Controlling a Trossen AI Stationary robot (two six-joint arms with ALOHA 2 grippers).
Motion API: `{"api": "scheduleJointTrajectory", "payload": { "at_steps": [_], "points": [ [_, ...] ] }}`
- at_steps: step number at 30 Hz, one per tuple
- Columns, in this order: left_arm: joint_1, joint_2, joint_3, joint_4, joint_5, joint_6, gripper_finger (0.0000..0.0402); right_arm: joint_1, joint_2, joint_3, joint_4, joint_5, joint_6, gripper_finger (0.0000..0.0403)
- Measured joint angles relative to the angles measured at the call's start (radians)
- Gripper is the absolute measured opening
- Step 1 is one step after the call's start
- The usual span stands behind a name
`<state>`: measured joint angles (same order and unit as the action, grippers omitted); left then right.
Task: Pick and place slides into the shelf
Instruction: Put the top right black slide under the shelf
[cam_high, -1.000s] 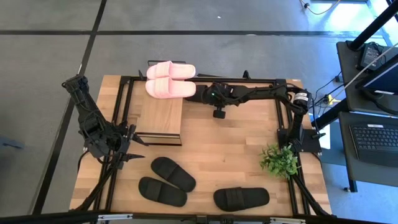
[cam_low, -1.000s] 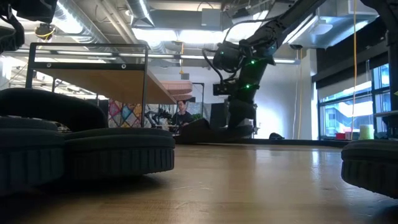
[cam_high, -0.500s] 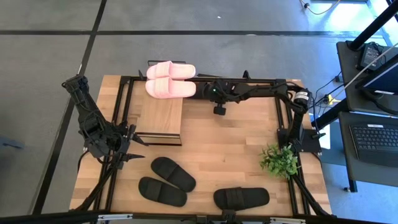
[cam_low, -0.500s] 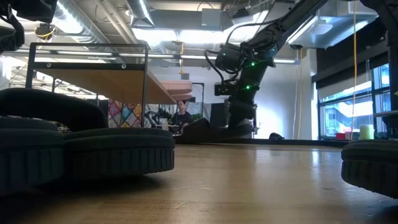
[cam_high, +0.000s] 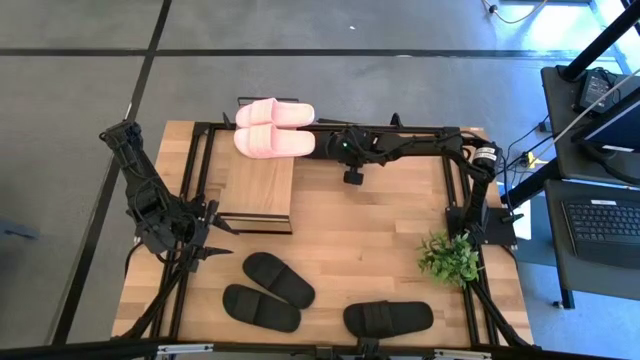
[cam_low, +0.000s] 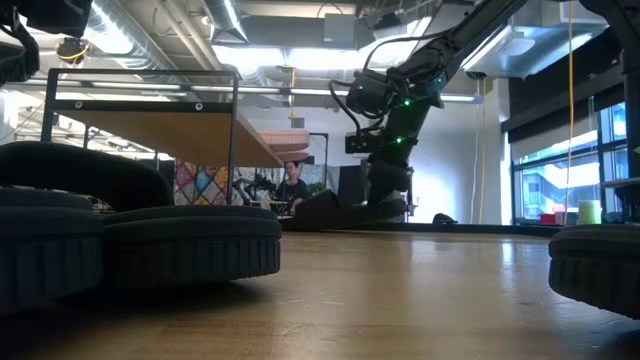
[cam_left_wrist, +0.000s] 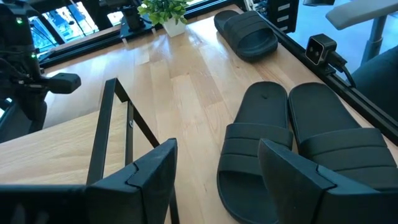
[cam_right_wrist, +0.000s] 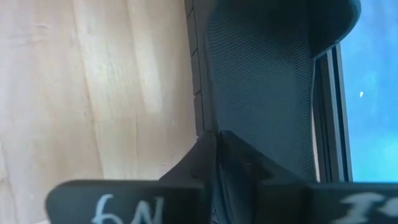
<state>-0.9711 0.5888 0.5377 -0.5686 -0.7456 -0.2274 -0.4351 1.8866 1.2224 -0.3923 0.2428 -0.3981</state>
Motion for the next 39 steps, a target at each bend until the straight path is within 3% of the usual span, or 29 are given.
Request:
{"api": "scheduleJointTrajectory", "payload": {
  "at_steps": [12, 20, 23, 29, 35, 39],
  "points": [
    [0.0, 0.0, 0.0, 0.0, 0.0, -0.001, 0.0217, -0.001, -0.002, 0.0, -0.004, 0.001, 0.015, 0.007],
    [0.0, 0.0, 0.0, 0.0, 0.0, 0.001, 0.0217, -0.018, -0.002, 0.097, -0.232, 0.002, 0.357, 0.0071],
    [0.0, 0.0, 0.0, 0.0, 0.0, 0.001, 0.0217, -0.041, -0.002, 0.153, -0.295, 0.003, 0.41, 0.0071],
    [0.0, 0.0, 0.0, 0.0, 0.0, -0.003, 0.0217, -0.092, -0.002, 0.229, -0.52, 0.002, 0.246, 0.0071],
    [0.0, 0.0, 0.0, 0.0, 0.0, -0.007, 0.0217, -0.141, -0.002, 0.202, -0.727, 0.005, 0.315, 0.0071],
    [0.0, 0.0, 0.0, 0.0, 0.0, -0.007, 0.0217, -0.143, -0.002, 0.164, -0.672, 0.0, 0.293, 0.0071]
  ]
}}
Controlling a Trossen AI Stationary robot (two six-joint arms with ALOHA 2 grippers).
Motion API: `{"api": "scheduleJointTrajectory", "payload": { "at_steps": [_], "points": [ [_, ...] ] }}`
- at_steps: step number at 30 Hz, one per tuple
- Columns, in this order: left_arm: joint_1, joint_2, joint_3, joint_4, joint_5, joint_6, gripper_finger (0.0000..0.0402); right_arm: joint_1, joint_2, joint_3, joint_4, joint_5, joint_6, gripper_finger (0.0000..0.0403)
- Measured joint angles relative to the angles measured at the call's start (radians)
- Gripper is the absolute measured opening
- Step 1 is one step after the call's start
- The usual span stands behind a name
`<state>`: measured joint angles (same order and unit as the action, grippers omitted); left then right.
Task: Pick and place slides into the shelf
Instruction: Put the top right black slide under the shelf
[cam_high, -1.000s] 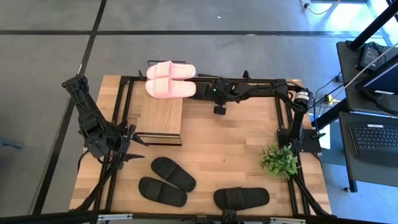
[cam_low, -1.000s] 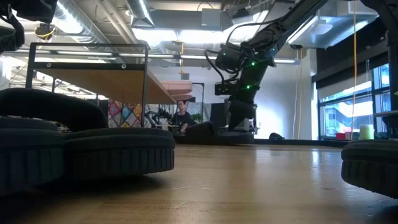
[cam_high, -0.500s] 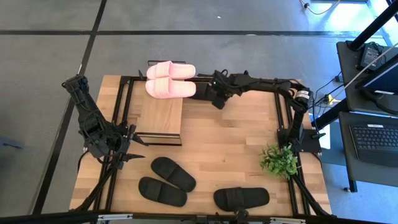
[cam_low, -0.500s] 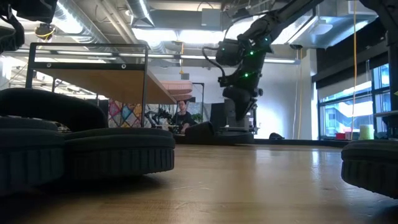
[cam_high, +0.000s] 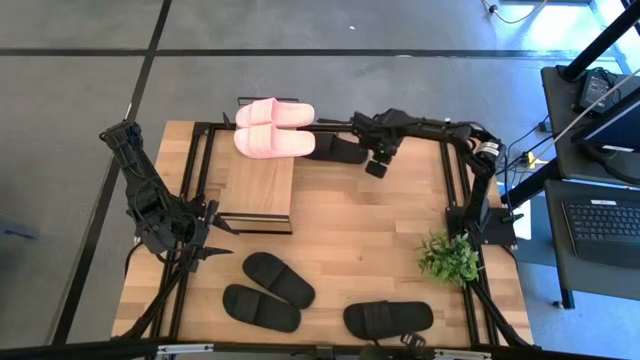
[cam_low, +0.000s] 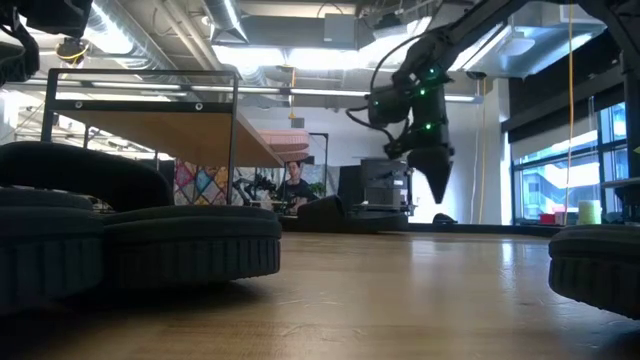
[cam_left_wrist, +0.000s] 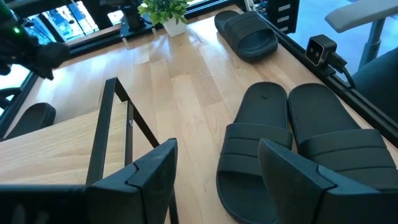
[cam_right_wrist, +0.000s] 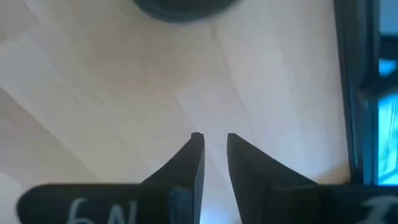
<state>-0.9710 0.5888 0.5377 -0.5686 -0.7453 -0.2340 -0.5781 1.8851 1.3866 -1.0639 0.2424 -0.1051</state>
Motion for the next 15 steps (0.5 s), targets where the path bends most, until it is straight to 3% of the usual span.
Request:
{"api": "scheduleJointTrajectory", "payload": {
  "at_steps": [4, 15],
  "points": [
    [0.0, 0.0, 0.0, 0.0, 0.0, -0.001, 0.0217, -0.021, 0.0, -0.03, 0.128, -0.016, -0.006, 0.0071],
    [0.0, 0.0, 0.0, 0.0, 0.0, -0.026, 0.0217, -0.049, 0.0, -0.034, 0.166, -0.088, -0.198, 0.0071]
  ]
}}
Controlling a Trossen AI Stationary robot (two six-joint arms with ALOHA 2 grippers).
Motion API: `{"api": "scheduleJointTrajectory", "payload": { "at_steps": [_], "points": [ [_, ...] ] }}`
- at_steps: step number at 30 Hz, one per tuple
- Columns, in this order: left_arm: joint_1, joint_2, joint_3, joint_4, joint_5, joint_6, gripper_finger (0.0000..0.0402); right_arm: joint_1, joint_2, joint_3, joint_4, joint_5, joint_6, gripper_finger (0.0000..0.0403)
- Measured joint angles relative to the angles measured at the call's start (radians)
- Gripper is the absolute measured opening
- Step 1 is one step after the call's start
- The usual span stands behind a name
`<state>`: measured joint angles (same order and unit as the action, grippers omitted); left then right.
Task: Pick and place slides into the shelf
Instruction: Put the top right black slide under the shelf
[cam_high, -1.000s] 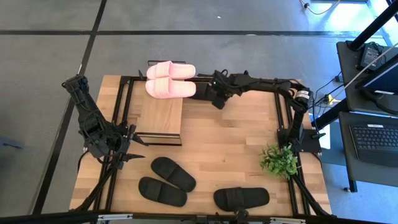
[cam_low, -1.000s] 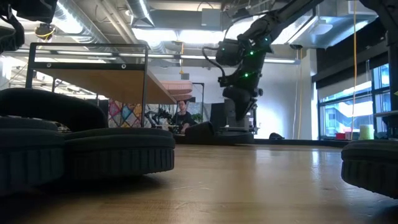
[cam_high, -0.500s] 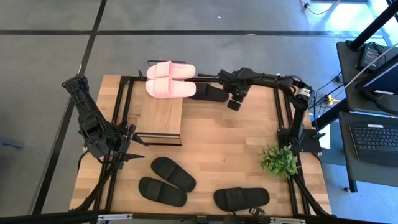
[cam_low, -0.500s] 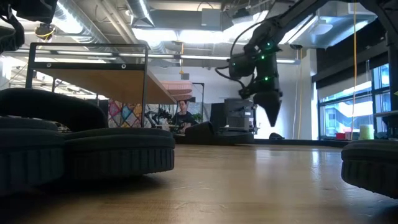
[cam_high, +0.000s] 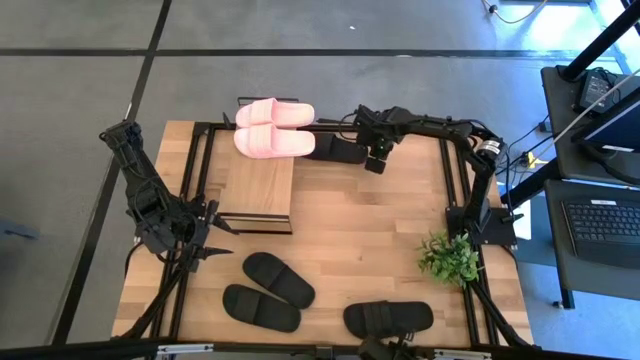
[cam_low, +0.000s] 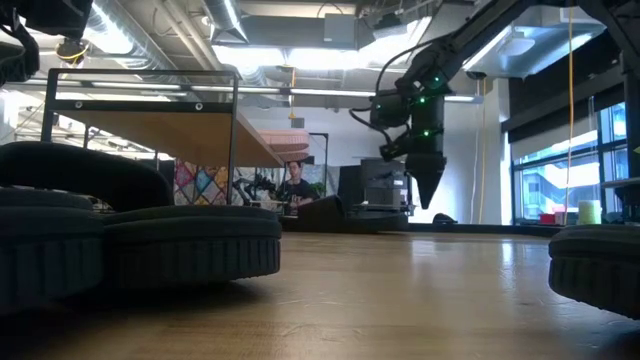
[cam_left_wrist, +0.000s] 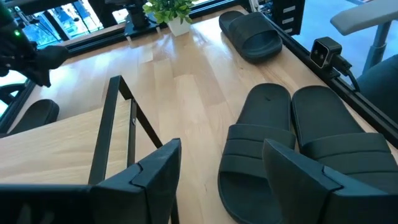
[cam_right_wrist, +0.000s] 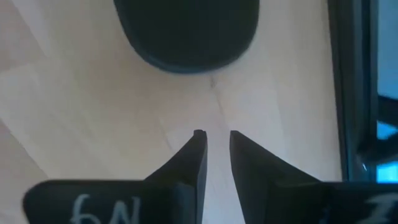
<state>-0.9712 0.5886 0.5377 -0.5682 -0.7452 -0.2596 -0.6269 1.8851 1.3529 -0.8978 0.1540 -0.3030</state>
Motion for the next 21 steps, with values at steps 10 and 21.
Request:
{"api": "scheduleJointTrajectory", "payload": {
  "at_steps": [10, 21],
  "points": [
    [0.0, 0.0, 0.0, 0.0, 0.0, 0.0, 0.0217, -0.032, 0.0, 0.0, 0.053, -0.129, -0.016, 0.0071],
    [0.0, 0.0, 0.0, 0.0, 0.0, 0.0, 0.0217, -0.031, 0.042, 0.0, 0.051, -0.127, -0.037, 0.0071]
  ]
}}
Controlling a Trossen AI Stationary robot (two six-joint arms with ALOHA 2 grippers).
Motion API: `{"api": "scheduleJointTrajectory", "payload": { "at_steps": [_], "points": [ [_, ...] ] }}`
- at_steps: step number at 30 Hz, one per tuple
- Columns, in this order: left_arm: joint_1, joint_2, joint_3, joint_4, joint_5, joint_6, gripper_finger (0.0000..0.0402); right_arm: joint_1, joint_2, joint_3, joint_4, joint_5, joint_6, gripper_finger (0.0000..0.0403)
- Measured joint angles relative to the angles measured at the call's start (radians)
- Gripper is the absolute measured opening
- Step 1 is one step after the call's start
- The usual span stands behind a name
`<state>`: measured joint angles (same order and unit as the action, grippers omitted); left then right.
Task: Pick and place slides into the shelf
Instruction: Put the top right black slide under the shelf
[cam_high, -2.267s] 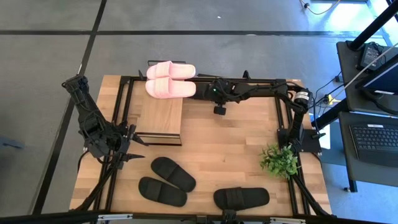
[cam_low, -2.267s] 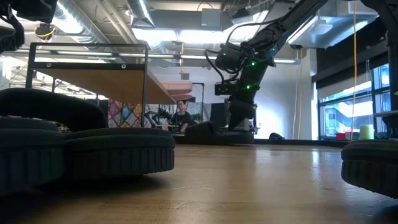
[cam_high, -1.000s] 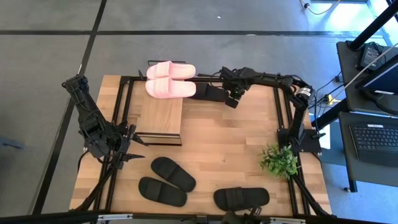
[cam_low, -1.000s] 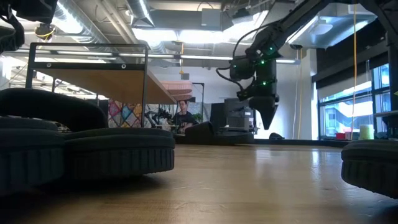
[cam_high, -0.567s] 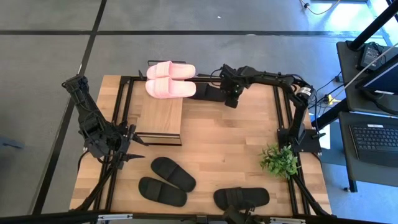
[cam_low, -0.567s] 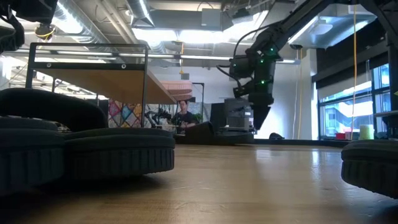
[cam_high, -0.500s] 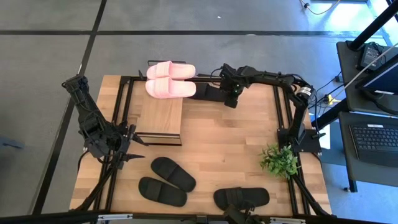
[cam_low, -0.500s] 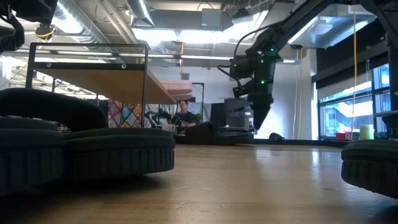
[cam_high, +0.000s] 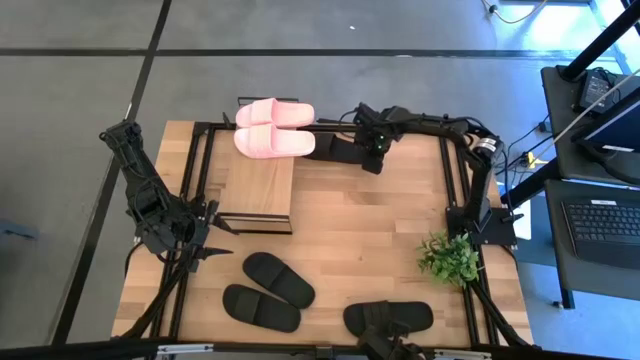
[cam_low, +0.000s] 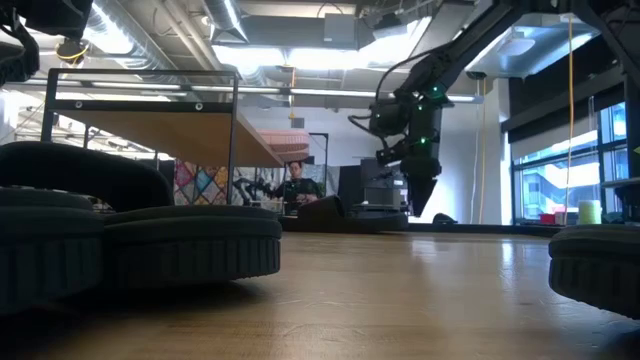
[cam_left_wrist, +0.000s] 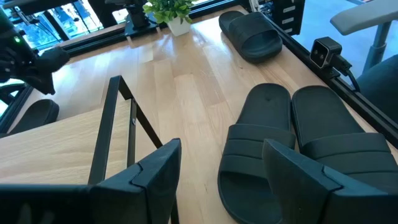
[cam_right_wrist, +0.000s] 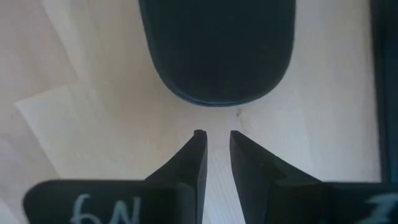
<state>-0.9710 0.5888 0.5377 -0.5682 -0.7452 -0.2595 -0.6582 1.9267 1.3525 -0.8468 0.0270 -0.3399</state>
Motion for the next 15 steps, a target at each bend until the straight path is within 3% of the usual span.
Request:
{"api": "scheduleJointTrajectory", "payload": {
  "at_steps": [15],
  "points": [
    [0.0, 0.0, 0.0, 0.0, 0.0, 0.0, 0.0217, 0.0, 0.043, -0.001, 0.163, 0.005, 0.014, 0.0071]
  ]
}}
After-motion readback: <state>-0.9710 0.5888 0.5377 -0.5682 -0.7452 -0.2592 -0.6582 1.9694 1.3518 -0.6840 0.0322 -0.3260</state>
